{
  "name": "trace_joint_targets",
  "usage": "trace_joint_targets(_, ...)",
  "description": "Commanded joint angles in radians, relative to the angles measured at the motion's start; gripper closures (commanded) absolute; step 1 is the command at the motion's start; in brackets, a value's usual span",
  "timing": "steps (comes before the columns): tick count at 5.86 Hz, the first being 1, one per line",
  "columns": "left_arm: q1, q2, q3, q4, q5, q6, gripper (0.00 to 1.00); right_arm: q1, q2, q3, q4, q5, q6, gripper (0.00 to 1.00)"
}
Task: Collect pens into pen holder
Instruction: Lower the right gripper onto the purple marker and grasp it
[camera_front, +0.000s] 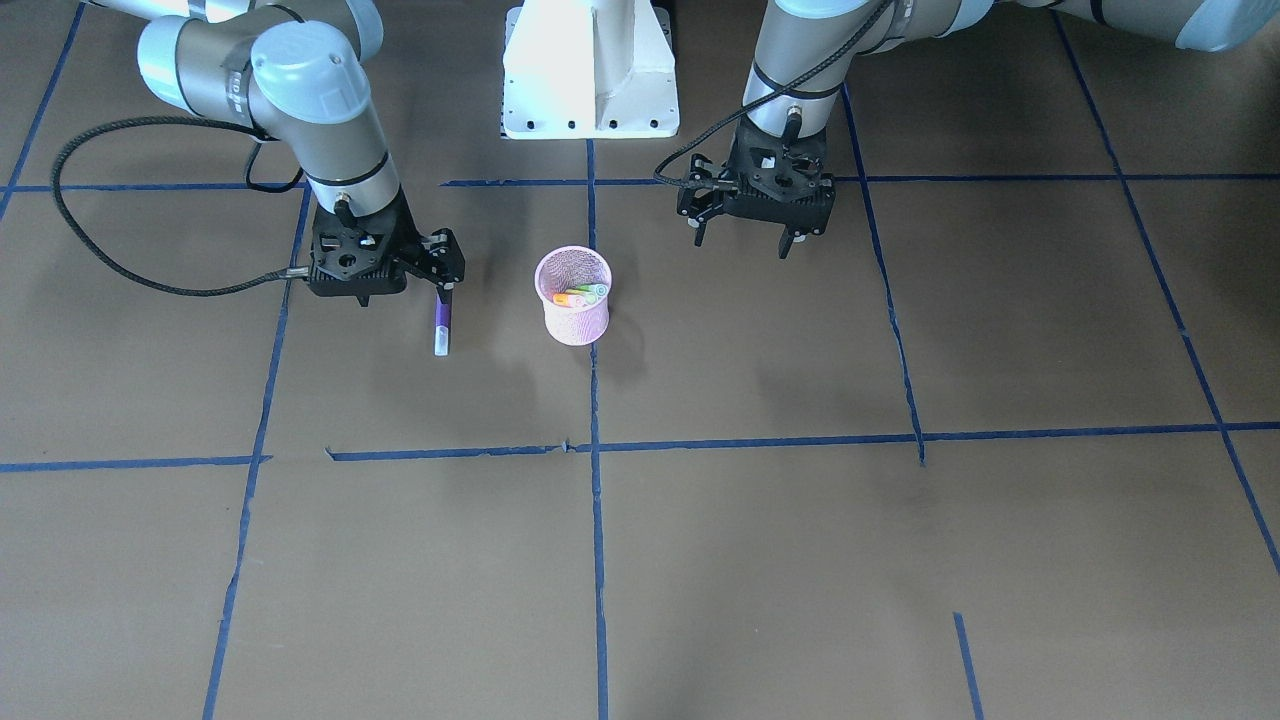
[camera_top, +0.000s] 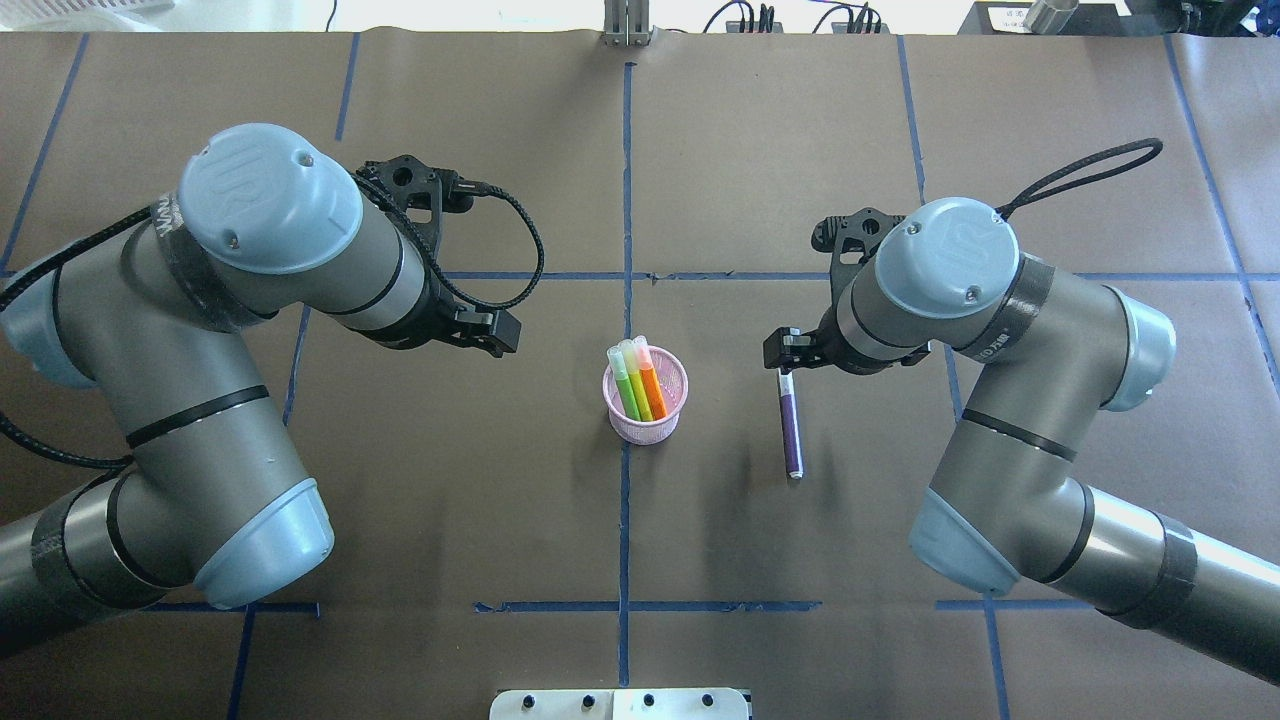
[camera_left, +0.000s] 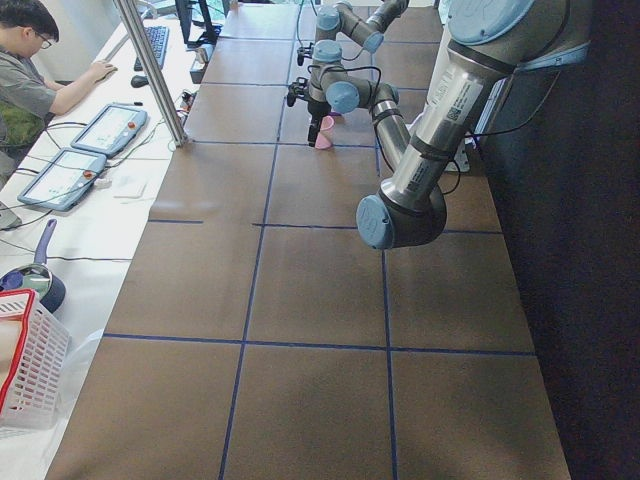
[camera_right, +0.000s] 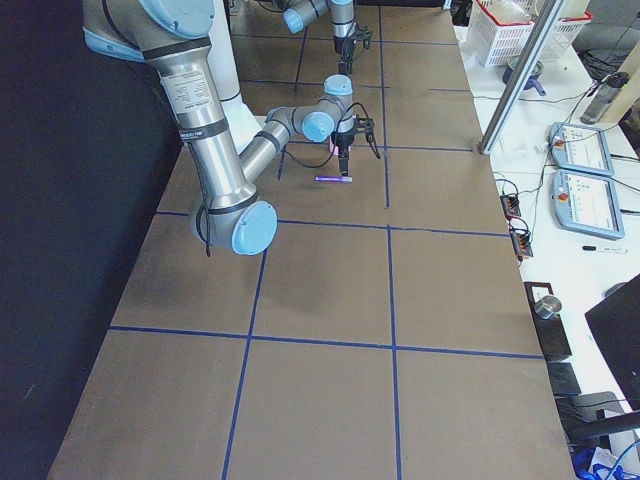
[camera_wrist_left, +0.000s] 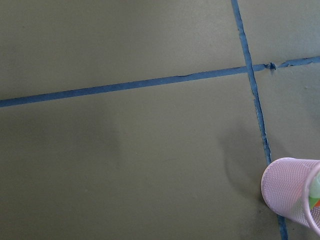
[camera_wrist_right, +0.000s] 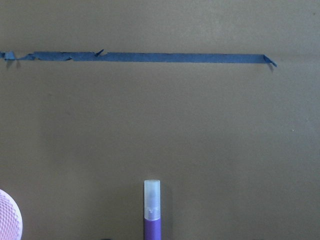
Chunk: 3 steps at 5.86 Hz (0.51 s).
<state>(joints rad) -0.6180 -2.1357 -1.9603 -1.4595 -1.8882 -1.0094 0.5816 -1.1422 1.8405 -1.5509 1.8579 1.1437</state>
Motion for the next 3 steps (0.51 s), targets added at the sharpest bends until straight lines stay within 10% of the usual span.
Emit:
trace_joint_targets(1,0.0,0.0,0.001,-0.002,0.0,0.0,0.0,-0.02,0.007,-0.027,-0.001,-0.002,0.007,0.2)
trace_joint_targets(3,0.0,0.0,0.003,-0.005,0.0,0.0,0.0,-0.02,0.036,-0.072,0.0,0.0,0.005,0.28)
